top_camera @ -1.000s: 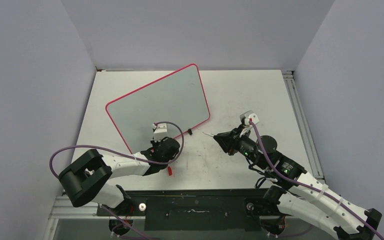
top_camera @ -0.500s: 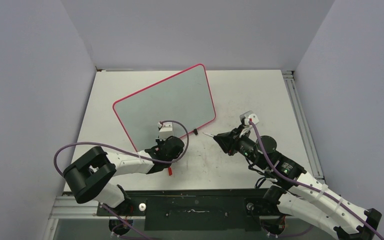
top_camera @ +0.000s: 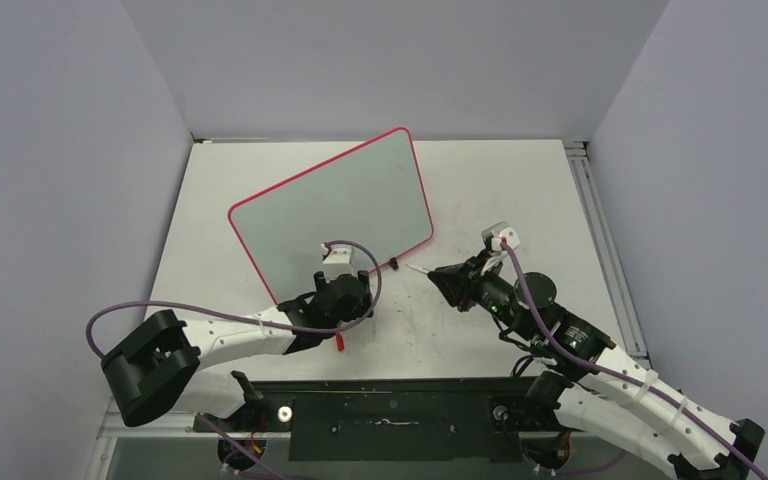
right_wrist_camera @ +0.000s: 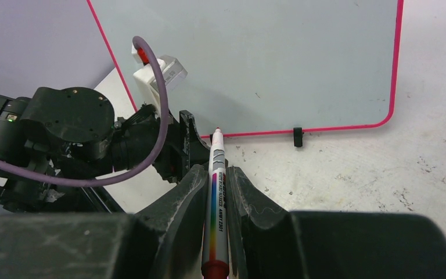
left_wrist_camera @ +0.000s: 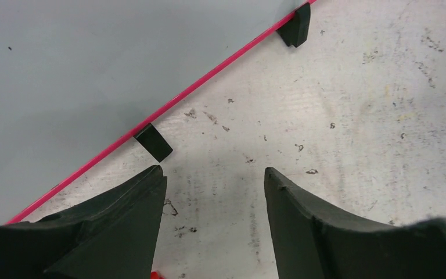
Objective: Write a sentence on the whiteboard
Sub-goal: Move the whiteboard to the center of the board, then write a sentence on the whiteboard.
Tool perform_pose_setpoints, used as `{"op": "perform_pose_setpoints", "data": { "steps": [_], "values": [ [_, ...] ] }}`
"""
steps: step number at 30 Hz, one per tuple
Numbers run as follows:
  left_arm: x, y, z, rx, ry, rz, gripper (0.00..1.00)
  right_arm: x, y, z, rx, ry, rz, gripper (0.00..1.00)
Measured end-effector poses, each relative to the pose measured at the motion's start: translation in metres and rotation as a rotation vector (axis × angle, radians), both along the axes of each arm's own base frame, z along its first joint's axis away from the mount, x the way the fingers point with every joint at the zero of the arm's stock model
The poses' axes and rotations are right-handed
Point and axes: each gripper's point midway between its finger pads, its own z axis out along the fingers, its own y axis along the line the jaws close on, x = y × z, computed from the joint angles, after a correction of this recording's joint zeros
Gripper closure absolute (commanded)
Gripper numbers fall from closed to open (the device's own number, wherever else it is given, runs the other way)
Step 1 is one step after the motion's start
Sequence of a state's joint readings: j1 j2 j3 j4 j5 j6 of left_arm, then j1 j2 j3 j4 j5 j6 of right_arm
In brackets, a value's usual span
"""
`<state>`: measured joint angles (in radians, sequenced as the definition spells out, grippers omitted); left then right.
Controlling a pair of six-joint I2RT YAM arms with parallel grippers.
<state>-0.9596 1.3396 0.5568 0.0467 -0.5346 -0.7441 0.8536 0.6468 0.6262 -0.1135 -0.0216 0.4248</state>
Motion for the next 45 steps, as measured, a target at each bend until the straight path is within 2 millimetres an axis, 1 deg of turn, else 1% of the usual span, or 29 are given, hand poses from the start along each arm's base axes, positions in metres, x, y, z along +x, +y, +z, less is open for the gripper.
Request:
{"op": "perform_pose_setpoints", "data": {
  "steps": [4,6,7,10,14,16,18,20,21,23,25,27,30,34,39,40,42,45],
  "values": [
    [-0.004,0.000,0.010,-0.024,0.000,-0.019,0.28,-0.001,0.001,0.000,0.001,0.000,0.003,0.94],
    [-0.008,0.001,0.016,-0.032,0.003,-0.030,0.22,-0.001,0.001,0.000,0.001,-0.001,0.005,0.94],
    [-0.010,0.002,0.019,-0.037,0.006,-0.038,0.20,-0.001,0.001,0.001,0.002,-0.001,0.005,0.94],
    [-0.016,0.003,0.027,-0.047,0.008,-0.061,0.18,-0.001,0.001,0.001,0.001,-0.001,0.005,0.94],
    [-0.023,-0.002,0.048,-0.064,0.012,-0.125,0.18,-0.002,0.000,-0.001,-0.002,0.002,0.005,0.94],
    [-0.025,-0.008,0.061,-0.064,0.017,-0.169,0.18,-0.002,0.000,-0.001,-0.005,0.003,0.005,0.94],
    [-0.026,-0.016,0.080,-0.061,0.017,-0.219,0.18,-0.003,-0.001,-0.002,-0.008,0.006,0.005,0.94],
    [-0.023,-0.022,0.107,-0.062,0.005,-0.270,0.18,-0.002,-0.002,-0.003,-0.012,0.008,-0.001,0.94],
    [-0.020,-0.022,0.118,-0.062,-0.005,-0.279,0.18,-0.002,-0.003,-0.003,-0.014,0.008,-0.005,0.94],
    [-0.009,-0.017,0.146,-0.072,-0.026,-0.295,0.18,-0.001,-0.004,-0.004,-0.018,0.010,-0.013,0.94],
    [0.007,-0.003,0.174,-0.090,-0.061,-0.281,0.18,-0.001,-0.005,-0.005,-0.019,0.010,-0.020,0.94],
    [0.024,0.017,0.200,-0.106,-0.100,-0.256,0.18,0.000,-0.007,-0.004,-0.021,0.008,-0.028,0.94],
    [0.039,0.042,0.226,-0.109,-0.134,-0.231,0.18,0.000,-0.009,-0.004,-0.023,0.006,-0.035,0.95],
    [0.046,0.060,0.246,-0.120,-0.149,-0.234,0.18,0.001,-0.010,0.000,-0.033,0.000,-0.038,0.95],
    [0.061,0.098,0.276,-0.154,-0.199,-0.178,0.18,0.004,-0.007,0.010,-0.036,-0.010,-0.040,0.95],
    [0.064,0.109,0.283,-0.167,-0.214,-0.159,0.18,0.005,-0.006,0.011,-0.038,-0.011,-0.040,0.95],
    [0.069,0.130,0.289,-0.180,-0.232,-0.113,0.18,0.007,-0.004,0.011,-0.043,-0.009,-0.039,0.95],
    [0.075,0.171,0.296,-0.211,-0.261,-0.024,0.17,0.011,0.000,0.007,-0.064,-0.002,-0.035,0.95]
  ]
}}
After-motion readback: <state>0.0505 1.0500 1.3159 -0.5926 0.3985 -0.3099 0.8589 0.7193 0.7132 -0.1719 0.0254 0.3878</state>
